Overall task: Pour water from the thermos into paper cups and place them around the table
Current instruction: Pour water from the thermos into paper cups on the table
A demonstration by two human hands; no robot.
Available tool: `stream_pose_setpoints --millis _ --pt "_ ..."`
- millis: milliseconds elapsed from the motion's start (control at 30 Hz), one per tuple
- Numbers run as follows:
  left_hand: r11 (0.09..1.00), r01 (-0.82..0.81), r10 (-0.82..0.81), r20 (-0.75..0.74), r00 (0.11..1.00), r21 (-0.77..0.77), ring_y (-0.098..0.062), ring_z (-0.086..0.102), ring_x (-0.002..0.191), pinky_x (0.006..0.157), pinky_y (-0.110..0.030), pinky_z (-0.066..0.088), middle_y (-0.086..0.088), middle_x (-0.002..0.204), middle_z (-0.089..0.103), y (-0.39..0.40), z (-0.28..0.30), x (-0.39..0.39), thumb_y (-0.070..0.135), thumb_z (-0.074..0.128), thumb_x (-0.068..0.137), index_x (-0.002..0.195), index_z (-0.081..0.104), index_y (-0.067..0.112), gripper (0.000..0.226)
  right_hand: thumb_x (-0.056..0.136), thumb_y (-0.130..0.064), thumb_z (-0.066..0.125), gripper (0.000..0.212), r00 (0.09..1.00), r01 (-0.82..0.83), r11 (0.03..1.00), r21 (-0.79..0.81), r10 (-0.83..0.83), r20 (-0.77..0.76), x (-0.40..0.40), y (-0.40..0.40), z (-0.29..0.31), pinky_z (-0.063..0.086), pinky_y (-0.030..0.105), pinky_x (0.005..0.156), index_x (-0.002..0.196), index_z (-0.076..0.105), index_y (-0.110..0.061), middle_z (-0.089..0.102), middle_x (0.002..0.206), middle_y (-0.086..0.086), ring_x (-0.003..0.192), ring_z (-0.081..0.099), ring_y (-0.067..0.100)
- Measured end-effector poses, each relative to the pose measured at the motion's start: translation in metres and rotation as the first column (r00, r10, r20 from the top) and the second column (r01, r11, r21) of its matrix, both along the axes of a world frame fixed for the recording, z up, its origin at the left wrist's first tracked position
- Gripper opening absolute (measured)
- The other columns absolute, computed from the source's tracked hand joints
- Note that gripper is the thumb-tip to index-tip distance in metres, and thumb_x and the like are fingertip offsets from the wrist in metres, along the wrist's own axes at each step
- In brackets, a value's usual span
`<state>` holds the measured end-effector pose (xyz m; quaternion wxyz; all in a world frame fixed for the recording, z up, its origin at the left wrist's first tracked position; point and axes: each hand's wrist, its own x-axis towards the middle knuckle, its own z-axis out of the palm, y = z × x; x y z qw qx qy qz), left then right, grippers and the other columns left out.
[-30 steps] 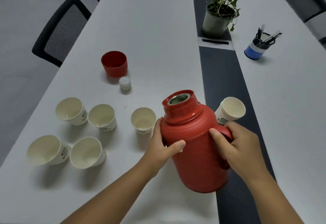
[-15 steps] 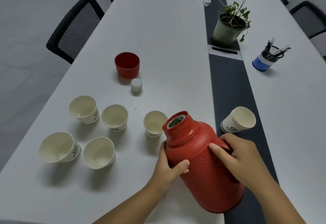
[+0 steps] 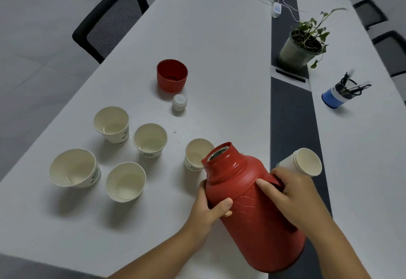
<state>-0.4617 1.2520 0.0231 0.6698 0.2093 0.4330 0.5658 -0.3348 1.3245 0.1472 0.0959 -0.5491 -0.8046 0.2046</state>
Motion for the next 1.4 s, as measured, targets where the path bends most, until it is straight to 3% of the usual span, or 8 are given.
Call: stream_pose_setpoints --millis 133,400,667,1033,1400 --pt "1.000 -0.024 0.024 0.019 1.000 -0.012 -0.001 0.066 0.090 0.066 -0.015 0.052 0.002 0.110 0.060 -0.001 -0.004 0.001 0.041 0.072 0.051 0.110 0.043 0.027 0.067 0.079 -0.029 0.063 0.030 1.000 0.006 1.000 -0.007 -0.006 0.025 -0.003 0.002 0.000 0.044 0.035 0.058 0.069 0.058 -0.001 0.059 0.061 0.011 0.060 0.055 0.023" --pt "0.999 -0.044 0.045 0.053 0.998 -0.027 -0.004 0.066 0.090 0.070 -0.017 0.051 -0.001 0.108 0.062 0.000 -0.008 0.005 0.041 0.072 0.051 0.111 0.044 0.025 0.068 0.080 -0.032 0.061 0.029 0.997 -0.020 1.000 -0.021 0.022 0.079 -0.006 0.008 0.002 0.033 0.023 0.050 0.064 0.054 -0.007 0.052 0.054 -0.001 0.054 0.049 0.014" --pt "0.999 -0.026 0.029 0.080 0.996 -0.043 -0.006 0.066 0.093 0.073 -0.019 0.051 -0.001 0.110 0.062 0.001 -0.008 0.006 0.044 0.071 0.051 0.112 0.044 0.026 0.069 0.080 -0.034 0.059 0.033 0.993 -0.045 0.998 -0.032 0.048 0.107 -0.009 0.014 0.002 0.034 0.025 0.051 0.067 0.055 -0.005 0.054 0.057 0.003 0.056 0.050 0.017" --pt "0.999 -0.030 0.034 0.102 0.994 -0.045 0.000 0.066 0.078 0.062 -0.013 0.050 0.002 0.102 0.062 0.002 -0.005 0.007 0.042 0.070 0.049 0.107 0.045 0.024 0.065 0.080 -0.036 0.058 0.035 0.989 -0.046 0.997 -0.061 0.055 0.140 -0.012 0.017 0.005 0.024 0.019 0.047 0.054 0.041 -0.020 0.043 0.049 -0.008 0.047 0.042 0.008" --pt "0.999 -0.026 0.030 0.082 0.996 -0.047 0.004 0.064 0.073 0.060 -0.011 0.048 0.004 0.098 0.062 0.002 -0.005 0.007 0.046 0.068 0.049 0.107 0.046 0.026 0.065 0.082 -0.035 0.057 0.038 0.985 -0.055 0.995 -0.079 0.067 0.156 -0.014 0.017 0.008 0.023 0.021 0.048 0.053 0.037 -0.021 0.041 0.050 -0.006 0.048 0.039 0.008"
